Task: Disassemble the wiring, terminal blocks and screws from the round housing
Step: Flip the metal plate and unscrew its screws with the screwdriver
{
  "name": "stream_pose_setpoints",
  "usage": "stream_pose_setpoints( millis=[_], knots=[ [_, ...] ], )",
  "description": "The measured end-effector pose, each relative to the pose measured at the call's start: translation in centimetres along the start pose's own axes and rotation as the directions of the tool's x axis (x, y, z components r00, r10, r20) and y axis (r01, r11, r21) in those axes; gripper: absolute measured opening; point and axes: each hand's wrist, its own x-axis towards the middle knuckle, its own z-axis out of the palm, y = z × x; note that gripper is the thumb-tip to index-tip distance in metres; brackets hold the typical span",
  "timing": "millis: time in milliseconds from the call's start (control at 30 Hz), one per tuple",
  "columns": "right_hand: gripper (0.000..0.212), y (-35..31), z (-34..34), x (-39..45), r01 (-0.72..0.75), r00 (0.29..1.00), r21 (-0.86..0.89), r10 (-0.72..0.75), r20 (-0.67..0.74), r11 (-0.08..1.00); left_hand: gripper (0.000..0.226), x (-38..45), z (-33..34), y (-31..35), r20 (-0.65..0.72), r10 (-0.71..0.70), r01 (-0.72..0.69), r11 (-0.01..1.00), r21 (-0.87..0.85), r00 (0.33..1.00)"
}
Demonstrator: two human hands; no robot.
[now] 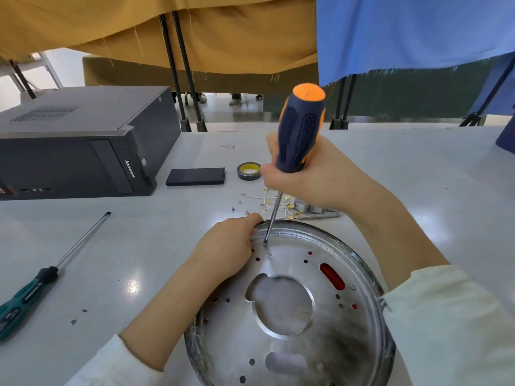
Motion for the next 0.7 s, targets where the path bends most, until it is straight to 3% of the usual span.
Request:
stream_pose_setpoints(
  millis=[167,267,367,500,567,700],
  knots=[
    [0.035,0.7,-1.7,0.8,-0.084,0.995,-0.065,0.081,-0.060,0.994,0.025,-0.1,0.1,-0.1,-0.012,-0.009,0.009,1.000,0.006,1.000],
    [0.045,1.0,-1.1,0.5,-0.175,0.964,-0.112,0.147,-0.220,0.978,0.025,-0.2,0.3,0.0,-0.028,-0.029,0.030,0.999,0.017,0.999],
    [0.049,0.4,0.4,-0.4,-0.236,0.896,-0.038,0.203,-0.396,0.971,0.025,-0.1,0.4,0.1,-0.036,-0.054,0.055,0.998,0.014,0.998],
    [0.036,-0.5,2.2,-0.5,-0.360,0.794,-0.320,0.108,-0.599,0.876,0.022,-0.3,0.4,0.2,-0.057,-0.056,0.057,0.998,0.009,0.997],
    [0.029,-0.6,2.4,-0.4,-0.372,0.780,-0.335,0.095,-0.619,0.866,0.021,-0.5,0.3,0.2,-0.065,-0.049,0.050,0.999,0.012,0.997],
    [0.034,-0.3,2.2,-0.4,-0.278,0.818,-0.174,0.138,-0.559,0.945,0.023,-0.3,0.3,0.2,-0.062,-0.038,0.039,0.999,0.016,0.997]
  ],
)
